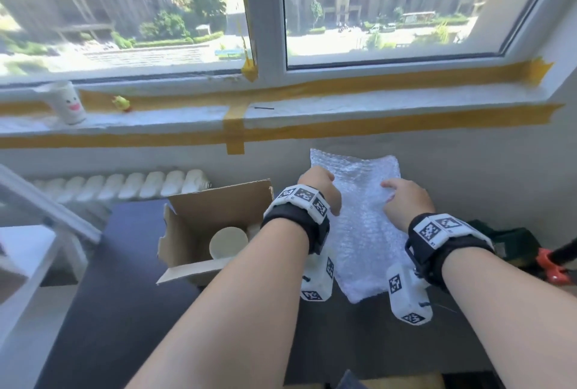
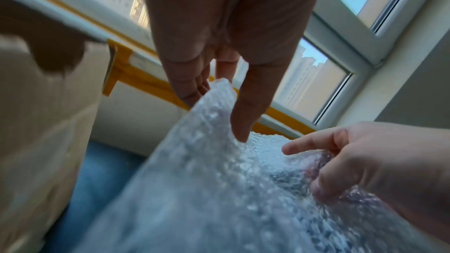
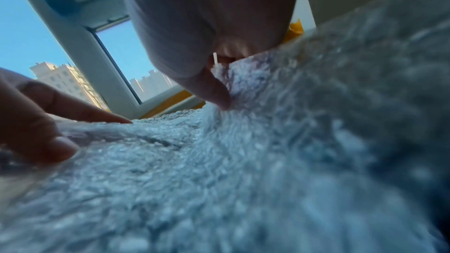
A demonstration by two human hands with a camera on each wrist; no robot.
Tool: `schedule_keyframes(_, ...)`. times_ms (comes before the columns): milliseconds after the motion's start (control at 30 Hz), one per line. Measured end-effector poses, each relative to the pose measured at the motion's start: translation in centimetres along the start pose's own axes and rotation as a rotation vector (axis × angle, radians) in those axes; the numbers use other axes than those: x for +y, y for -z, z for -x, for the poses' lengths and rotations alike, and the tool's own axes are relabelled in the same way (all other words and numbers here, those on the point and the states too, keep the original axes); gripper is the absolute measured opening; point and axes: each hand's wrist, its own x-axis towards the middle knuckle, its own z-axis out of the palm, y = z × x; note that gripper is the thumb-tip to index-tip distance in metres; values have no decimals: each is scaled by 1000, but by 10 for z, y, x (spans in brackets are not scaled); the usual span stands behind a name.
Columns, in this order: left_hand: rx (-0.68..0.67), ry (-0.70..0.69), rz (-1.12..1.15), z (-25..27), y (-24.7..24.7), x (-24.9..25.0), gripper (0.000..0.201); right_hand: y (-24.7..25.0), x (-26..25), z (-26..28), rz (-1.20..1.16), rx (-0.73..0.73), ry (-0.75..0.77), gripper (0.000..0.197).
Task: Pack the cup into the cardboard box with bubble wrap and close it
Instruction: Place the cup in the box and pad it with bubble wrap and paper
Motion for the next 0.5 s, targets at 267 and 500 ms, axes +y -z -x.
schedule_keyframes(267, 405, 9, 246, 44, 82, -64, 37, 11, -75, 20, -185, 140, 126, 46)
schedule_keyframes(500, 493, 82, 196, 76, 108, -127, 35, -9, -134, 52, -246, 203, 299, 4)
